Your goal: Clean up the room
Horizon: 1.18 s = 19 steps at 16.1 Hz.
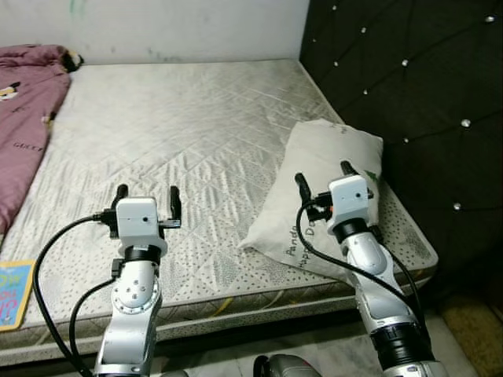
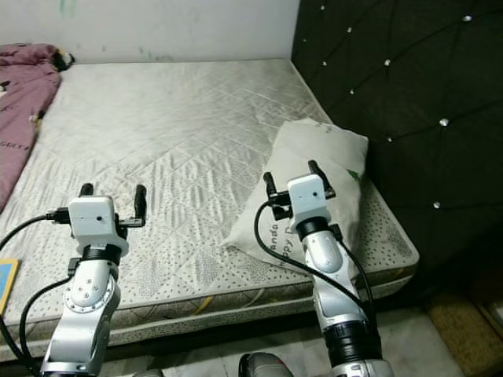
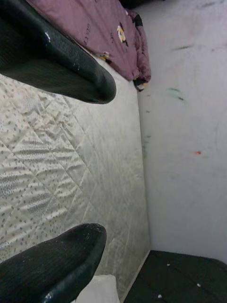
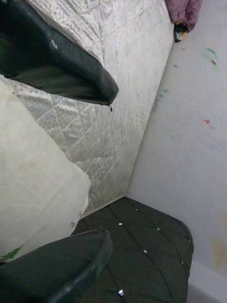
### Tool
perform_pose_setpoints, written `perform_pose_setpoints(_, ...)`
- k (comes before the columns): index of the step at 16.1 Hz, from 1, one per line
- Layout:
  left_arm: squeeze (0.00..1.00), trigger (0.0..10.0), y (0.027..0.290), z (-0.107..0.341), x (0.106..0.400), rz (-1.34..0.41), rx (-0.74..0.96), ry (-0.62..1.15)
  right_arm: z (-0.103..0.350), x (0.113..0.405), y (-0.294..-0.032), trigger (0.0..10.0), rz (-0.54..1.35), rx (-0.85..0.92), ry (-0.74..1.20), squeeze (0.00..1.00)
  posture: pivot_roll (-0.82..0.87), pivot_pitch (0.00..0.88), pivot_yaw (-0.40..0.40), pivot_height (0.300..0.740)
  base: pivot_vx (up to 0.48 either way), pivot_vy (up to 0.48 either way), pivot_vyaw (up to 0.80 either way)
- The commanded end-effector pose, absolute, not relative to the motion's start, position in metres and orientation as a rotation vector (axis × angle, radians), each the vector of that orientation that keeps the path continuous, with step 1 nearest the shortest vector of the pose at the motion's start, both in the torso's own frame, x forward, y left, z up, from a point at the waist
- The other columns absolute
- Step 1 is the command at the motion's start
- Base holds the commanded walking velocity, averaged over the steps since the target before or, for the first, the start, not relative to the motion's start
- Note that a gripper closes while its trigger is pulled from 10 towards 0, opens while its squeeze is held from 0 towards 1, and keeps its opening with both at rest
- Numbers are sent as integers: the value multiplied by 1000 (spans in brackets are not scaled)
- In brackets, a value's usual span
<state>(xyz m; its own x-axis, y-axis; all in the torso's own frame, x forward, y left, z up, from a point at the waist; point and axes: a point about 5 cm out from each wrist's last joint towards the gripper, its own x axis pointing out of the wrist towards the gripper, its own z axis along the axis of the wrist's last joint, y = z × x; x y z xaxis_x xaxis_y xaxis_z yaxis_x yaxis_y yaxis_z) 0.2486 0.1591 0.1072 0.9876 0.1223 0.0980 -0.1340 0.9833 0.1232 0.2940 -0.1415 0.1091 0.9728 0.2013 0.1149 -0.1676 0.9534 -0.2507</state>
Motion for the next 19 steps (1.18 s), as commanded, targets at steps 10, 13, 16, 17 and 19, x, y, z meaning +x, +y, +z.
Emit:
perform_pose_setpoints(10,0,10000,159,111,252,117,136,-97,116,295,-138,10000,204,-239,-167,0,-35,0,-23,740,0,0,369)
perform_pose_setpoints(13,0,10000,158,111,252,113,138,-99,117,295,-139,10000,191,-221,-165,0,-37,0,-22,740,0,-200,0)
perform_pose_setpoints(16,0,10000,158,110,252,119,134,-99,115,296,-138,10000,202,-135,-131,0,-36,0,-22,740,0,-356,0)
perform_pose_setpoints(17,0,10000,158,110,252,117,134,-99,116,295,-137,10000,210,-143,-137,0,-37,0,-22,740,0,-386,0)
perform_pose_setpoints(19,0,10000,158,111,253,115,133,-101,115,296,-137,10000,205,-155,-138,0,-35,0,-23,740,0,-382,0)
